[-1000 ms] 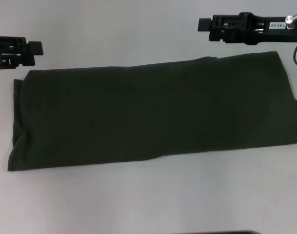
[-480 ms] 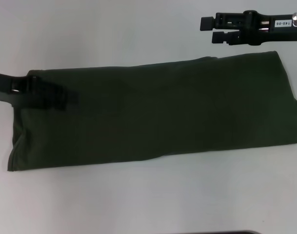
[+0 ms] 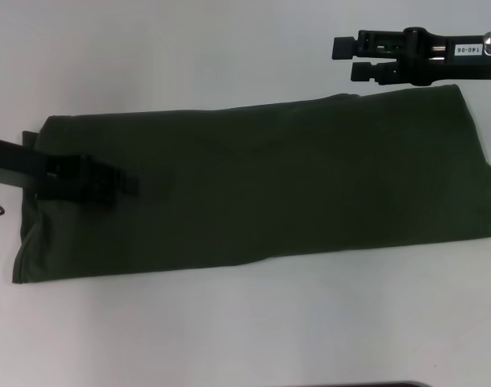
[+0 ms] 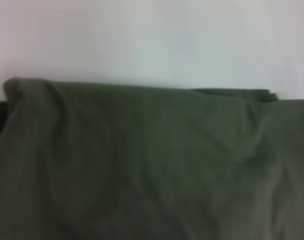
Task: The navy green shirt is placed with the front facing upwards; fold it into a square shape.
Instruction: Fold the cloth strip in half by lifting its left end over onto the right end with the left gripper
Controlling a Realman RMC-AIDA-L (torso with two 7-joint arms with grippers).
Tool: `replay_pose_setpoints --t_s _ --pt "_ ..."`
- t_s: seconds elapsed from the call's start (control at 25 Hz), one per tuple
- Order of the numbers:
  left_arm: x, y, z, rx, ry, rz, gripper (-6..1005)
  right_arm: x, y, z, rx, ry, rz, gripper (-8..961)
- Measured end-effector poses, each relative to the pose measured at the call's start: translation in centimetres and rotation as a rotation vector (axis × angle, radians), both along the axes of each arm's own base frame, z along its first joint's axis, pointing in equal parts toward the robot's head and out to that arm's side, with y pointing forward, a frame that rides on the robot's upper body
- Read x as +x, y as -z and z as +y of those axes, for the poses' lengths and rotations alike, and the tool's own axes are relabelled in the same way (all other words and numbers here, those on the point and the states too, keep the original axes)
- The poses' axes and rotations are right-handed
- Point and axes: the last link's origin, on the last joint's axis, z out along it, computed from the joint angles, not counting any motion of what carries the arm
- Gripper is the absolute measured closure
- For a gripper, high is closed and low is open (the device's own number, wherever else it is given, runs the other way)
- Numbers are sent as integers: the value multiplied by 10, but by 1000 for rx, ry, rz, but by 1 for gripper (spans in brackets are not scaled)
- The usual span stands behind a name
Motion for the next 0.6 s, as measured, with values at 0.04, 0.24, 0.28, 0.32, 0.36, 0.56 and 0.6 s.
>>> replay_pose_setpoints --t_s 0.04,0.24,0.28,0.32,0.36,0.56,0.6 --pt "-1 2 0 -5 -1 17 449 1 0 -1 2 5 1 12" --pt "-3 10 3 -14 -7 72 450 6 -2 -3 16 27 13 12" --pt "-3 9 4 -7 -13 75 450 7 -2 -3 17 29 15 12" --pt "-4 7 5 0 -20 78 450 7 -2 -4 17 31 18 12" --pt "-5 6 6 6 -27 80 450 8 -2 -4 17 31 19 12" --pt "-11 -5 10 46 -62 99 449 10 -2 -6 15 37 21 12" --pt "-12 -7 11 52 -68 105 449 10 -2 -6 15 37 22 12"
